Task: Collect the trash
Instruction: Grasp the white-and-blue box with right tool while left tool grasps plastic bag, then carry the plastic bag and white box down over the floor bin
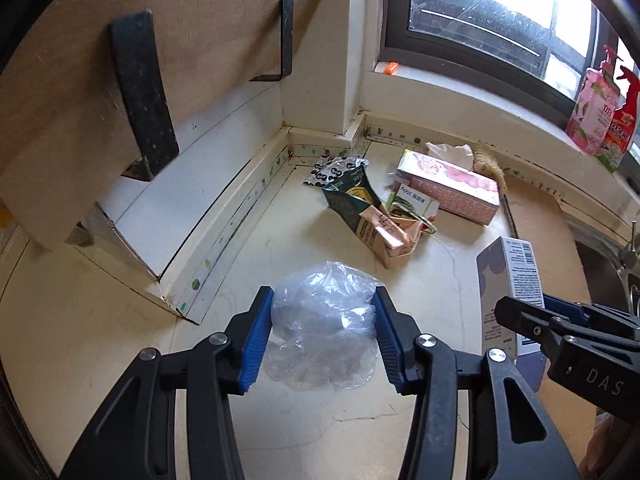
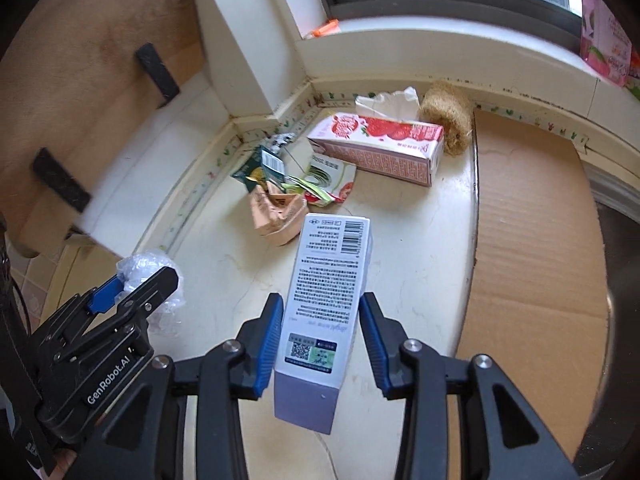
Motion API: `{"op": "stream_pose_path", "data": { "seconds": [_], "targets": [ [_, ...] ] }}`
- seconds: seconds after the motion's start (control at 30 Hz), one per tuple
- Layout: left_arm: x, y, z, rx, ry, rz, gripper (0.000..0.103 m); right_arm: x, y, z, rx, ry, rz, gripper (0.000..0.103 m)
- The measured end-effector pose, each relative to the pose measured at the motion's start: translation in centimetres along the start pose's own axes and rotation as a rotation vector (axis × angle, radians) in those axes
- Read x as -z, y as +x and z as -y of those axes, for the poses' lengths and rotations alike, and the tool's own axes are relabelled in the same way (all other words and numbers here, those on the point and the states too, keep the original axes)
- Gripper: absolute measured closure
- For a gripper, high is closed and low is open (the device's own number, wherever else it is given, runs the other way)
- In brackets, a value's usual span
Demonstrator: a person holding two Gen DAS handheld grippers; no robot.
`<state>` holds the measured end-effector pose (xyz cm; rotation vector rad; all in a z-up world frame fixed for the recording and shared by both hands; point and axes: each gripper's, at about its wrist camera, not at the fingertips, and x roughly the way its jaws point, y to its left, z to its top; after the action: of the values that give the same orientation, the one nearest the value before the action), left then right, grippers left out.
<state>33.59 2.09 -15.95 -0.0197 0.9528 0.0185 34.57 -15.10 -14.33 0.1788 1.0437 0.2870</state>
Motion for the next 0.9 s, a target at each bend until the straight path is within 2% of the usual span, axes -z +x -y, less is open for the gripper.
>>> {"op": "stream_pose_path", "data": {
  "seconds": [0.5, 0.7, 0.83, 0.9],
  "targets": [
    [1.9, -14.7, 2.9, 0.155, 0.027, 0.055, 0.056, 4.8, -14.6, -1.7, -0.07, -0.094, 0.079, 0.064],
    [5.1, -19.4, 3.0, 0.22, 0.042, 0.076, 0.056, 9.1, -18.3, -1.6, -0.134, -0.084, 0.087, 0.064],
    [8.7, -21.5, 2.5, 0.228, 0.057, 0.094, 0.056, 13.2, -19.7, -1.8, -0.166, -0.1, 0.088, 0.064],
    [10.8, -22.3, 2.0, 0.255, 0.044, 0.092, 0.056, 15.2, -20.0, -1.8, -0.184, -0.099, 0.087, 0.064]
  ]
}}
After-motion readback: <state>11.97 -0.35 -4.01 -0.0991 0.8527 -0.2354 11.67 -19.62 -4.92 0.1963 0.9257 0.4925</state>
